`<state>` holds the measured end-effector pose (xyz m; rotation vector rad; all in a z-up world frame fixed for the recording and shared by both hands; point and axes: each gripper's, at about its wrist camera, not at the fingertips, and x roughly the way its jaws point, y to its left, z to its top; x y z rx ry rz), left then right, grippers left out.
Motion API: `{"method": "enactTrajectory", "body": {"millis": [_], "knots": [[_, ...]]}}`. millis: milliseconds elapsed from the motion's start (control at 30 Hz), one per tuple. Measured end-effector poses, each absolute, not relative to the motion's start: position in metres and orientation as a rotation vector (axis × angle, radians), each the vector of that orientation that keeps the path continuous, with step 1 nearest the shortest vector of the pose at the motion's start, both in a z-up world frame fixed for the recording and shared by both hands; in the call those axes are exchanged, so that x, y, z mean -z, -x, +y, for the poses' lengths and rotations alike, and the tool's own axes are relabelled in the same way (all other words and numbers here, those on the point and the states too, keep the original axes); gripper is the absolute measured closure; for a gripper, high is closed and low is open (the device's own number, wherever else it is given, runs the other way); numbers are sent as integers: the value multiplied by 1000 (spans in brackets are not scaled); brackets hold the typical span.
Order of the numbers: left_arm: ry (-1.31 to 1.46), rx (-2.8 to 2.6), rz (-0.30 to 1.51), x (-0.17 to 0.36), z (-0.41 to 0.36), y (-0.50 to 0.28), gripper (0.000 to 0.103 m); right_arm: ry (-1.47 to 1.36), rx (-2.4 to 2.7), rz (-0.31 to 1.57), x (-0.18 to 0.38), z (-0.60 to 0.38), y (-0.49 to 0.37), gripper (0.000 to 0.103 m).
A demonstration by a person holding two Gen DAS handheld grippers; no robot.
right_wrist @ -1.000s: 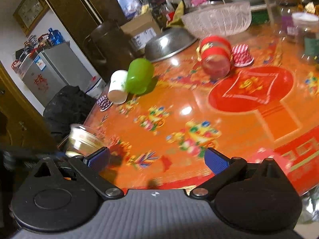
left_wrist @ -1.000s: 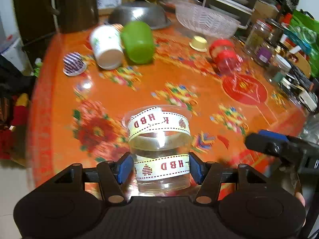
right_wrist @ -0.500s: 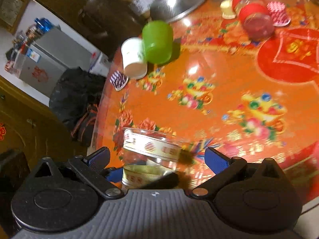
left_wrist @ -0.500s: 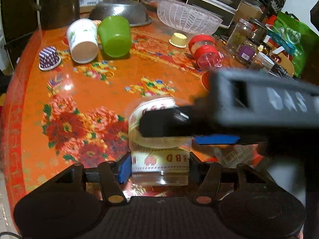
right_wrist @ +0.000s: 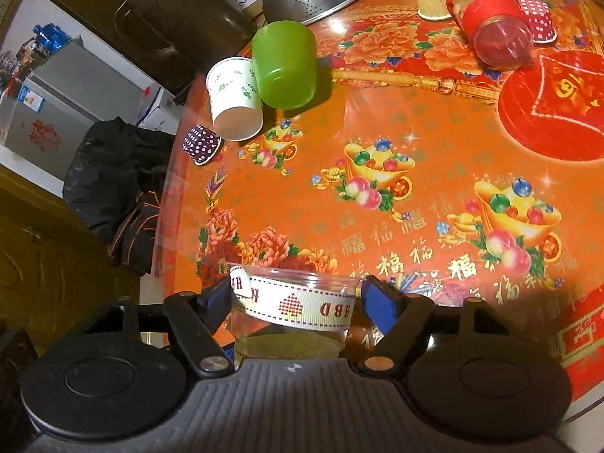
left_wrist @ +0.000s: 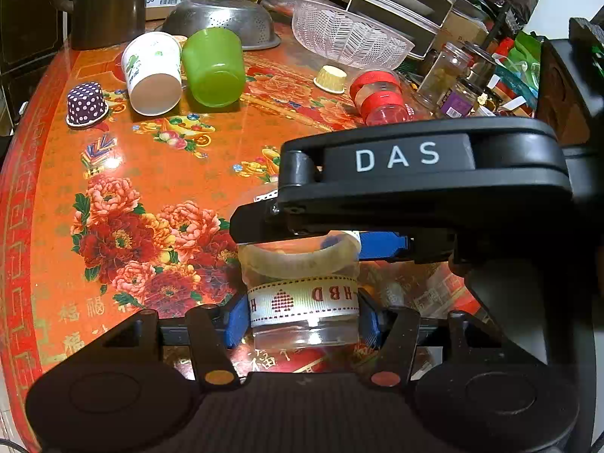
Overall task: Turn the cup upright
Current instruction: 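Close the right tool on the cup while the left tool holds it, then open the left tool and withdraw while the right tool carries the cup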
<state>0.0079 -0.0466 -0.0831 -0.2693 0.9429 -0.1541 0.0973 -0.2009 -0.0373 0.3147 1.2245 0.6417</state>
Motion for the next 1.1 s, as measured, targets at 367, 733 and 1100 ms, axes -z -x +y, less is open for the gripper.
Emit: {"method": "enactTrajectory", "body": {"millis": [367,733,1100], "knots": [[188,156,939,81,-50,-2,18,-302,-654,1239,38,-198,-98,30],[189,68,913,82,21,66,13,-324,-676,1265,41,-200,-99,30],[326,51,617,67,75,105,13,-183,-654,1068,25,-192,-76,30]]}}
